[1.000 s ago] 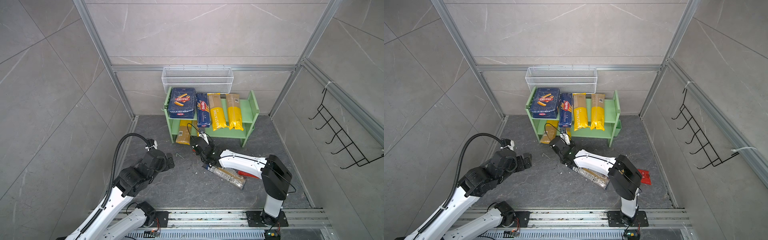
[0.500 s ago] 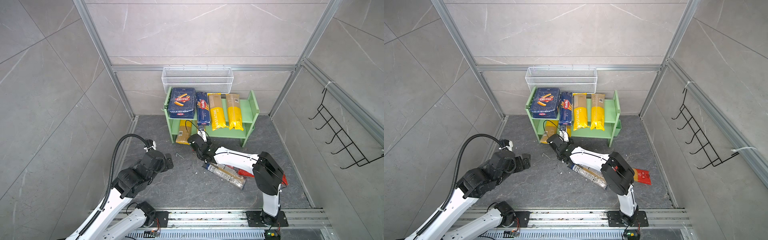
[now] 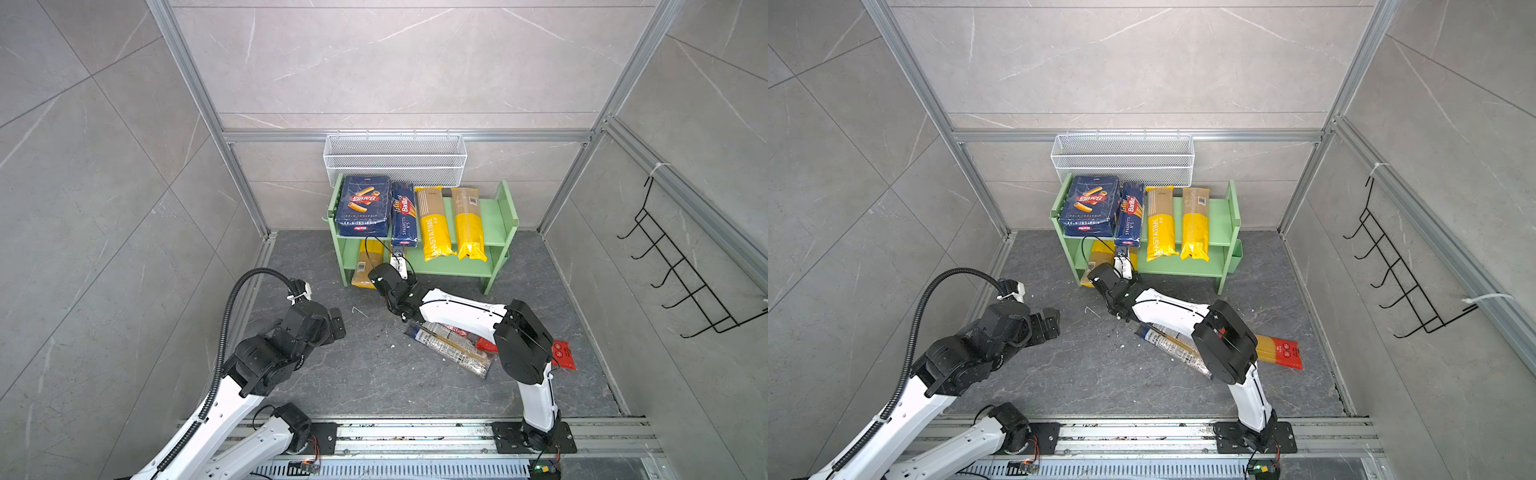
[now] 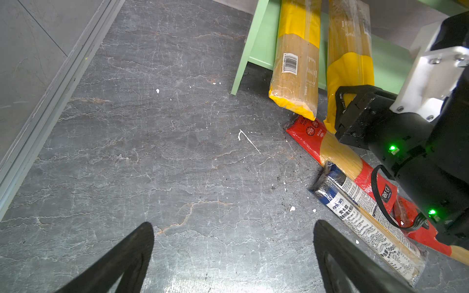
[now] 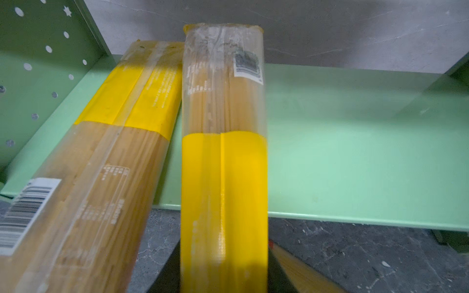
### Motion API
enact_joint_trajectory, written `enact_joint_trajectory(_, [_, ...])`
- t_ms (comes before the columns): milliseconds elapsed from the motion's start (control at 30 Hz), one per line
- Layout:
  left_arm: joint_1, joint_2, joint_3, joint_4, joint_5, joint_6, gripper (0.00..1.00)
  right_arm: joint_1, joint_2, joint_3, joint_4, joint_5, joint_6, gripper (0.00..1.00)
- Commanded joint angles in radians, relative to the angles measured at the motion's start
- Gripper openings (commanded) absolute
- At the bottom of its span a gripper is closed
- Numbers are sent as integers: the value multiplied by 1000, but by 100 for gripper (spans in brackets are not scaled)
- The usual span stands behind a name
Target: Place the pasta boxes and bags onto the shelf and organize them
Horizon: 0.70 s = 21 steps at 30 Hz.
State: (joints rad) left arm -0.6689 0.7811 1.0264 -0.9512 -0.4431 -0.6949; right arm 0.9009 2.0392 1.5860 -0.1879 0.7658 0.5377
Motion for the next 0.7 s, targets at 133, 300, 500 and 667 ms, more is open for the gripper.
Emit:
enact_joint_trajectory(133, [-1,-17,31,-14,-22,9,100,-27,-3,60,29,-8,43,53])
enact_joint_trajectory(300, [-1,-39,25,-22,-24,8,100,-29,-10,56,10,-34,60,63])
enact_joint_trajectory(500, [-1,-71,15,-36,-25,6,100,-28,-44,15,2,-46,68,69])
enact_joint_trajectory(667, [-1,-81,8,-32,-20,7,100,-29,-79,-31,-2,-50,80,72])
